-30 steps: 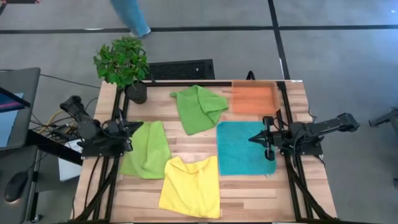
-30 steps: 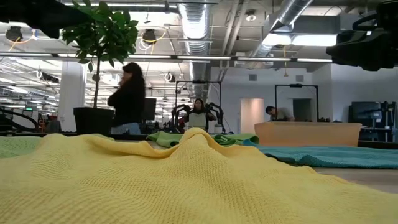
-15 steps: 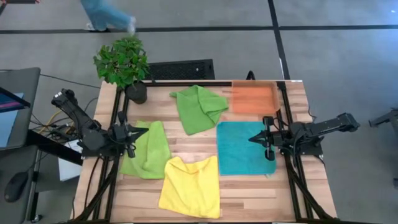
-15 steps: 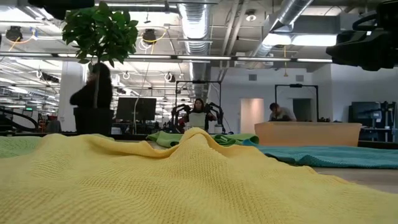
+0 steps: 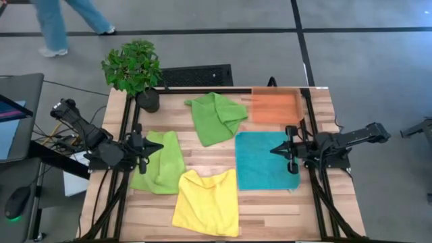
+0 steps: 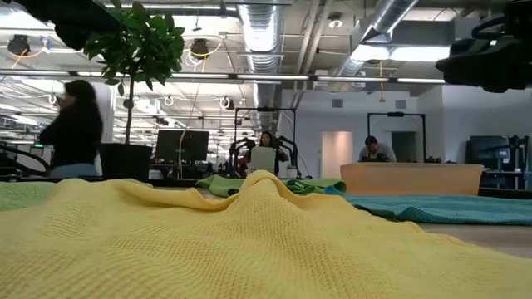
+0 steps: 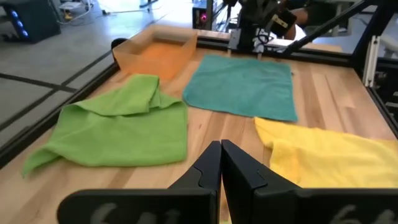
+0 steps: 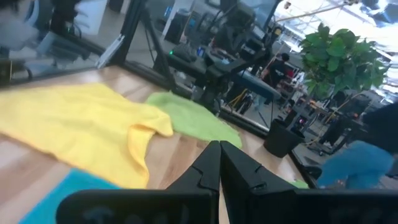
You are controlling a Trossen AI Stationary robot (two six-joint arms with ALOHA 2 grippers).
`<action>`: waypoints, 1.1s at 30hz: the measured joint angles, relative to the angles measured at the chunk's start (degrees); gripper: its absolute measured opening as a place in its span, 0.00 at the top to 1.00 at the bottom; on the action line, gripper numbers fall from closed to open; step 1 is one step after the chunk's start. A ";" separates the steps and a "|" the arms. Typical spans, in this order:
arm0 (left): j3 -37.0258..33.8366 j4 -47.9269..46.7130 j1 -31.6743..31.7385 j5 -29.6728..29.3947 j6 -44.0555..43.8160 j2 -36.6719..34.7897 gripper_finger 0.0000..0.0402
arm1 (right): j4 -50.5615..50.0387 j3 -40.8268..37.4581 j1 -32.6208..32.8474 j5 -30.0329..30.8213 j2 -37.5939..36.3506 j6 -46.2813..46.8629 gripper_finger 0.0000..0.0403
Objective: Fold microfiber towels
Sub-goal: Fold the green microfiber towel
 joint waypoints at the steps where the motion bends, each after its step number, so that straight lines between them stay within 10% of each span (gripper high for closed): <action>1: 0.00 -0.02 0.00 0.00 -0.02 0.00 1.00 | 0.83 0.02 0.00 0.00 0.02 2.02 0.92; 15: 0.76 2.59 5.54 1.02 1.56 2.76 1.00 | 5.72 0.02 0.00 -0.02 -0.04 32.79 0.92; 33: 7.39 7.72 32.31 23.94 16.34 29.56 1.00 | 6.35 3.27 0.00 3.63 -0.04 34.75 0.98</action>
